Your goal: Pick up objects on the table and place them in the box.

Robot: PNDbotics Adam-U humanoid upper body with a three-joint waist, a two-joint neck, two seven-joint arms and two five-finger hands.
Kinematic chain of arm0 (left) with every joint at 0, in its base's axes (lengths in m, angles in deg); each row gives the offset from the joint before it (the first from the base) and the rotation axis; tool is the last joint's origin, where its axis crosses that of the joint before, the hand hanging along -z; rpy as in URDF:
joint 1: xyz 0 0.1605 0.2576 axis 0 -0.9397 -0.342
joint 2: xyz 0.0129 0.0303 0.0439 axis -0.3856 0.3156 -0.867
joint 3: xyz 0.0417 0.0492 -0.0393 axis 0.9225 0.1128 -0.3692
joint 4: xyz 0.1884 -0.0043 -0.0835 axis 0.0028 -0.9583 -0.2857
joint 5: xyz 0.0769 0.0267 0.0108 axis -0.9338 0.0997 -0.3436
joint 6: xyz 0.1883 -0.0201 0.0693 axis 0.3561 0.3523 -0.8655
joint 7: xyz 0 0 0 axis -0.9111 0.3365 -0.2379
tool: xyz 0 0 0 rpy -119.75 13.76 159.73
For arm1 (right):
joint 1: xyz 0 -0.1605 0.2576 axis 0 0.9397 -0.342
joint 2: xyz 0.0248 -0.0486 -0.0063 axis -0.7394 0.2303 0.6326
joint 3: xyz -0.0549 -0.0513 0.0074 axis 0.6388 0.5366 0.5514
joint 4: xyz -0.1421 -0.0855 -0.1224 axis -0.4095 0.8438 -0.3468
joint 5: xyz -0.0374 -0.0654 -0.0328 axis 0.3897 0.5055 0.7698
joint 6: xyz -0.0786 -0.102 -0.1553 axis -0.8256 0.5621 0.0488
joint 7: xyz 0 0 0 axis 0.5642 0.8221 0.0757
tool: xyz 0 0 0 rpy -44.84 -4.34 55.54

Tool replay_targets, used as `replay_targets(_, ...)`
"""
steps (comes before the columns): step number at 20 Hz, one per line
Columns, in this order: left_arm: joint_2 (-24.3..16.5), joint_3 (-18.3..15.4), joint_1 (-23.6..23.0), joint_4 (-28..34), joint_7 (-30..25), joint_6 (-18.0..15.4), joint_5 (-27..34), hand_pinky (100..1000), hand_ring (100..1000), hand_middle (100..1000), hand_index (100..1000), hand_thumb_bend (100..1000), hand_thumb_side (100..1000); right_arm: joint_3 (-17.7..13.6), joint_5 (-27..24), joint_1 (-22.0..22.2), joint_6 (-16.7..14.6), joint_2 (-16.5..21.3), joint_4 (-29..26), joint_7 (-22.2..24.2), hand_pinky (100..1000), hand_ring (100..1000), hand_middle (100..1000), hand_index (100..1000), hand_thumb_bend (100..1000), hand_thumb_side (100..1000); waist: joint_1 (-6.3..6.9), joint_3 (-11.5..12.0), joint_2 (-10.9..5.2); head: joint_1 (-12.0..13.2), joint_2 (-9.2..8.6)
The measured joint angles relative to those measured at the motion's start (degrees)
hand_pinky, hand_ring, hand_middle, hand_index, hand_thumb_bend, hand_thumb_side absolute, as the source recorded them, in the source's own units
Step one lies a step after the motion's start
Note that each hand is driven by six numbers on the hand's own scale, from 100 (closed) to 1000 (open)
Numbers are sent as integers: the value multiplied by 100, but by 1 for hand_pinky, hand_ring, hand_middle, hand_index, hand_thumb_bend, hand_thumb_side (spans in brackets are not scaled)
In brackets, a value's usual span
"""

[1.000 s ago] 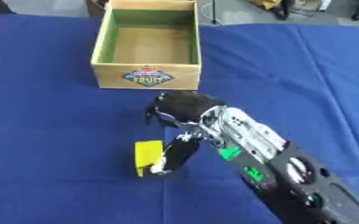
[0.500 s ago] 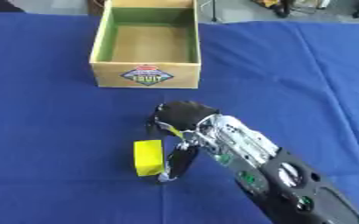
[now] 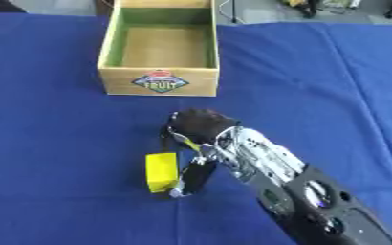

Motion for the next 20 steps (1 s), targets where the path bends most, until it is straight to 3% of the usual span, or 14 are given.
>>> replay_targets(9,26,2,36,0,-14,6,20,449,528,558,751,375,1000,-49,6,3,-64,-146,224,-232,643,693,391,595,639,320,23,22,2,-13,-3)
replay_targets(20,50,16,43,0,-39,30,46,447,526,556,745,366,1000,-149,-148,44,59,-112,304,-687,582,618,306,498,464,406,27,17,4,-20,-4)
